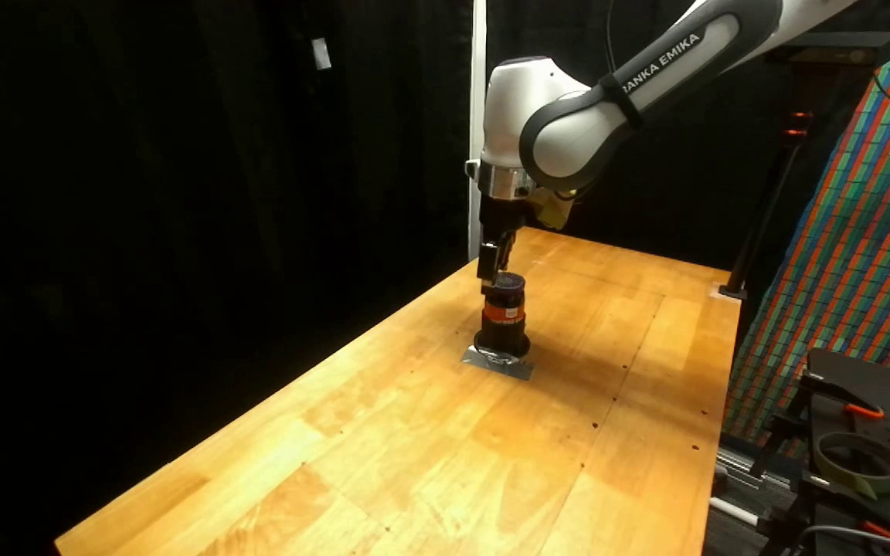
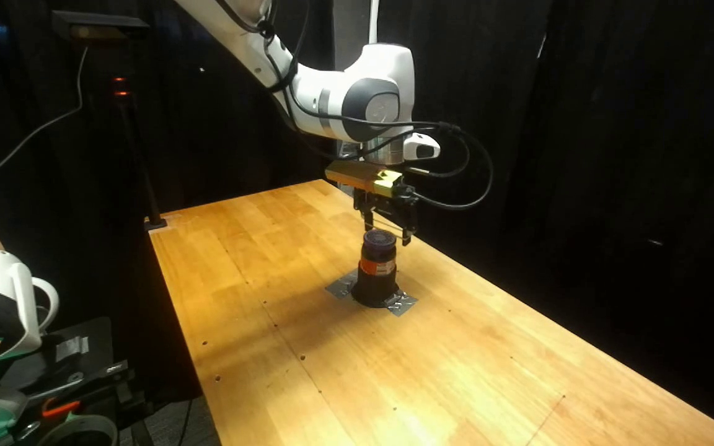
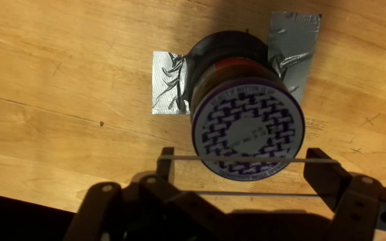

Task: Put the rubber band on the jar.

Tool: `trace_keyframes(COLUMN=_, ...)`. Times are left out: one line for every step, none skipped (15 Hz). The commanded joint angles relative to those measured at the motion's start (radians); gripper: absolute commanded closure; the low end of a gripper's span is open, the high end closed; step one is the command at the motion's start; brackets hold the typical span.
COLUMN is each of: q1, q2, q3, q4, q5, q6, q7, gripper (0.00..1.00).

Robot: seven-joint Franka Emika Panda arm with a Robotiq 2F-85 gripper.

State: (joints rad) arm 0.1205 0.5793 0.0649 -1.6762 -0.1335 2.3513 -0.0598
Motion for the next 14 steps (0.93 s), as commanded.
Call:
trace_keyframes(q1=0.003, q2=0.053, q3=-0.011, q4=0.072, q5=-0.006, q6=0.002, q7=0.0, gripper=0.0)
trace_keyframes(q1=0.004, q2=0.061, q3=-0.012, q4=0.081, q5=-0.006, q6=-0.002, q7=0.002, gripper=0.0)
trace_keyframes(q1=0.003, q2=0.069, q3=-0.011, q4=0.087, q5=-0.003, q6=-0.008, q7=-0.001, gripper=0.0)
trace_keyframes(q1=0.004, q2=0.076, q3=-0.014, q4=0.093, q5=-0.005, q6=-0.013, q7=-0.001, gripper=0.0)
trace_keyframes(q1=0.004, q2=0.083, q3=-0.015, q4=0.096, q5=-0.006, q6=-0.009, q7=0.002, gripper=0.0)
trace_keyframes(q1=0.003, q2=0.088, q3=-0.014, q4=0.096, q5=-0.003, q6=-0.014, q7=0.0, gripper=0.0)
trace_keyframes(q1=0.001, q2=0.09, q3=-0.011, q4=0.095, q5=0.001, q6=-0.022, q7=-0.006, gripper=0.0)
trace_keyframes(q1=-0.003, q2=0.088, q3=-0.007, q4=0.089, q5=0.007, q6=-0.033, q7=-0.01, gripper=0.0)
trace_keyframes(q1=-0.004, q2=0.083, q3=-0.005, q4=0.081, q5=0.012, q6=-0.048, q7=-0.008, gripper=0.0)
trace_keyframes(q1=-0.001, q2=0.065, q3=-0.008, q4=0.059, q5=0.008, q6=-0.059, q7=-0.002, gripper=0.0)
trace_keyframes(q1=0.0, q2=0.051, q3=-0.01, q4=0.045, q5=0.006, q6=-0.068, q7=0.001, gripper=0.0)
trace_keyframes(q1=-0.002, q2=0.029, q3=-0.011, q4=0.021, q5=0.007, q6=-0.069, q7=0.006, gripper=0.0)
trace_keyframes(q1=-0.006, q2=0.019, q3=-0.009, q4=0.011, q5=0.011, q6=-0.071, q7=0.005, gripper=0.0)
trace_keyframes(q1=-0.015, q2=0.0, q3=-0.007, q4=-0.013, q5=0.019, q6=-0.068, q7=0.003, gripper=0.0)
